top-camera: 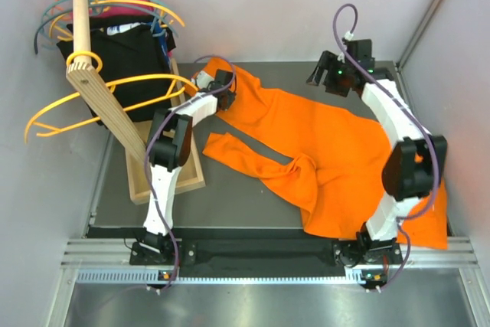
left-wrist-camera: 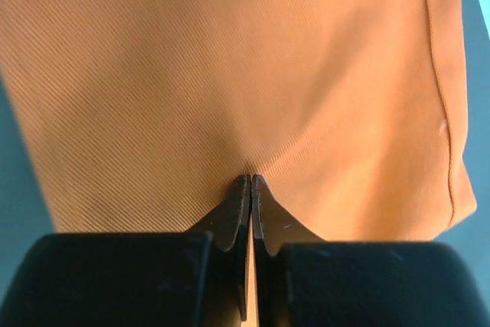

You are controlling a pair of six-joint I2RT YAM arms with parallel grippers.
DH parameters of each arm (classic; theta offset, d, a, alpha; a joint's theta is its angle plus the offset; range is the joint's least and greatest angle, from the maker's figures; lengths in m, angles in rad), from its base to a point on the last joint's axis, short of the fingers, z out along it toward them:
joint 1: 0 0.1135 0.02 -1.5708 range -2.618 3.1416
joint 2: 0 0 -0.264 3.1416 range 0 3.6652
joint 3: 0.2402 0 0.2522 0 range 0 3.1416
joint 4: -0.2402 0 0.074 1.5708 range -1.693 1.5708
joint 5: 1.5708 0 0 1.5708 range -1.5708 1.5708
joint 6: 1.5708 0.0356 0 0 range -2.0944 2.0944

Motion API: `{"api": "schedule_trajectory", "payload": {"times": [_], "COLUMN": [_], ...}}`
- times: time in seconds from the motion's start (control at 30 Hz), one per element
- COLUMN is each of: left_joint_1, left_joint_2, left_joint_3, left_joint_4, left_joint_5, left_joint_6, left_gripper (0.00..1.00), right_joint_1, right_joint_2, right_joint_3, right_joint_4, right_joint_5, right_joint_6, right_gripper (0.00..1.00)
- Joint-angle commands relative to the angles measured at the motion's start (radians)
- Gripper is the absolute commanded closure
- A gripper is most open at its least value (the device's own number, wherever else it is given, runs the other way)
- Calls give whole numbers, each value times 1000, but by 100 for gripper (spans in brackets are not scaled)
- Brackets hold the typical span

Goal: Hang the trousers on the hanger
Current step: Flatten out the trousers at the center of the board.

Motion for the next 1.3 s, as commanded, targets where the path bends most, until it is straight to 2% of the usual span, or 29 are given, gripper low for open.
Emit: {"api": "schedule_trajectory", "payload": {"times": [0.0, 0.07, 0.2, 0.23, 0.33, 0.37, 0.4, 0.57, 0.77, 0.83, 0.97, 1.07, 1.2, 1.27], "left_joint_1": [37, 10, -47, -55, -89, -98, -113, -133, -165, -179, -187, -190, -190, -190], "left_joint_2": [-4, -56, -148, -186, -264, -281, -296, -444, -681, -786, -1017, -1185, -1355, -1418], "left_joint_3": [91, 95, 68, 51, -27, -41, -65, -187, -406, -505, -711, -815, -862, -856], "left_joint_4": [-115, -115, -132, -141, -163, -181, -192, -229, -207, -183, -165, -148, -167, -195], "left_joint_5": [36, 6, -14, -26, -49, -53, -51, 45, 157, 245, 389, 510, 585, 570], "left_joint_6": [10, 94, 210, 209, 212, 218, 227, 258, 393, 462, 528, 544, 551, 560], "left_gripper": [97, 93, 82, 72, 57, 48, 46, 48, 52, 53, 53, 53, 54, 54], "right_joint_1": [13, 33, 81, 84, 88, 108, 122, 167, 134, 136, 199, 292, 378, 401], "right_joint_2": [-121, -173, -302, -310, -339, -337, -319, -232, -225, -195, -19, 112, 238, 297], "right_joint_3": [-55, -120, -252, -270, -336, -342, -332, -319, -315, -270, -140, -18, 73, 128], "right_joint_4": [-246, -281, -291, -285, -233, -219, -216, -167, -94, -80, -32, -28, 87, 98], "right_joint_5": [-125, -219, -204, -220, -303, -325, -343, -366, -268, -286, -414, -415, -414, -391], "right_joint_6": [-134, -169, -188, -177, -137, -137, -152, -131, -91, -106, -158, -192, -126, -105], "right_gripper": [19, 15, 10, 10, 9, 6, 3, 0, 0, 1, 6, 13, 30, 30]}}
